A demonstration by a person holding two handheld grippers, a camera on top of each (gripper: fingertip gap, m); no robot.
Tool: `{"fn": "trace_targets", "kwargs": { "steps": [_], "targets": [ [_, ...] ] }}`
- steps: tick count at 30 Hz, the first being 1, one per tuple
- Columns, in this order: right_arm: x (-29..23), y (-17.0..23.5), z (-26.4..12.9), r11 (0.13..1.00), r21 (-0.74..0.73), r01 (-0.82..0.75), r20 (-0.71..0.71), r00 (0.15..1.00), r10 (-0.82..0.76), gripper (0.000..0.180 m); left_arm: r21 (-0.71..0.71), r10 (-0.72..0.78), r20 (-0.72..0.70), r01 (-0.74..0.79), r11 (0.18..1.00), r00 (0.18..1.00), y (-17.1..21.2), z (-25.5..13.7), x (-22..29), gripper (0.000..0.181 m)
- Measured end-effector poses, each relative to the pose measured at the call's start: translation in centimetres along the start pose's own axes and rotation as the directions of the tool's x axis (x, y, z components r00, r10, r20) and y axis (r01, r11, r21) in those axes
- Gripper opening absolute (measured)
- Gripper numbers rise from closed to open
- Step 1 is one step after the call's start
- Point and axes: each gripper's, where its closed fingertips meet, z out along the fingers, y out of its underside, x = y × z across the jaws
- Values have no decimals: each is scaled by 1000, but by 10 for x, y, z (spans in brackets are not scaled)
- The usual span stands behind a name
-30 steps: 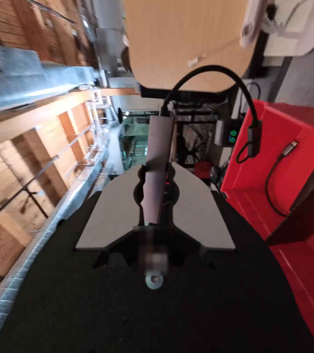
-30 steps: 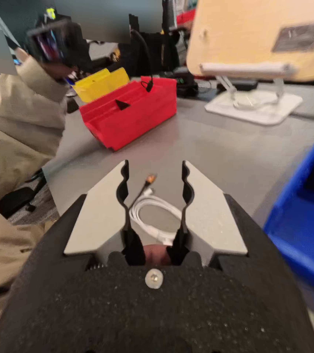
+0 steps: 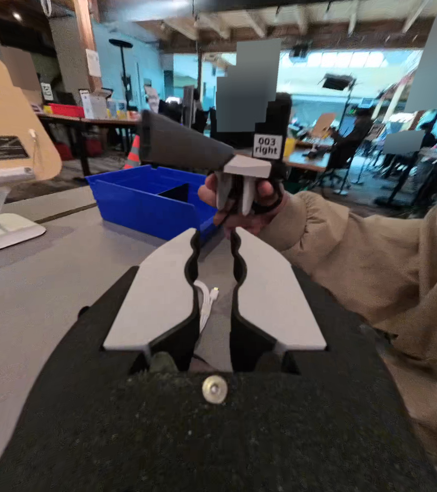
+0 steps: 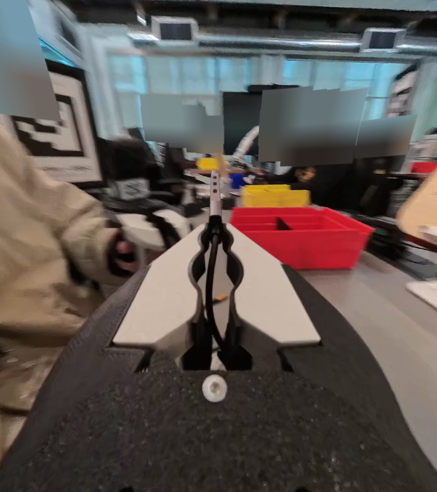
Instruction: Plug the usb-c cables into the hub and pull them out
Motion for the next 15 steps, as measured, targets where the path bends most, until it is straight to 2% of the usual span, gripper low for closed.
{"fn": "trace_targets", "kwargs": {
  "steps": [3,7,10,15],
  "targets": [
    [-28,6,6,996,1,-85,177,981,84,7,88,-49,-89,57,994,995,2,-7,-7,30],
    [-44,24,21,993,-49,-105,243,963,114,7,227,8,-151,26,974,989,-15,-15,9,24],
    [-51,28,29,991,-54,-119,279,952,130,7,256,59,-150,-19,966,987,-18,-17,15,16],
    [-58,37,33,990,-78,-120,297,945,138,7,304,31,-187,28,952,982,-27,-24,14,9]
  ]
}}
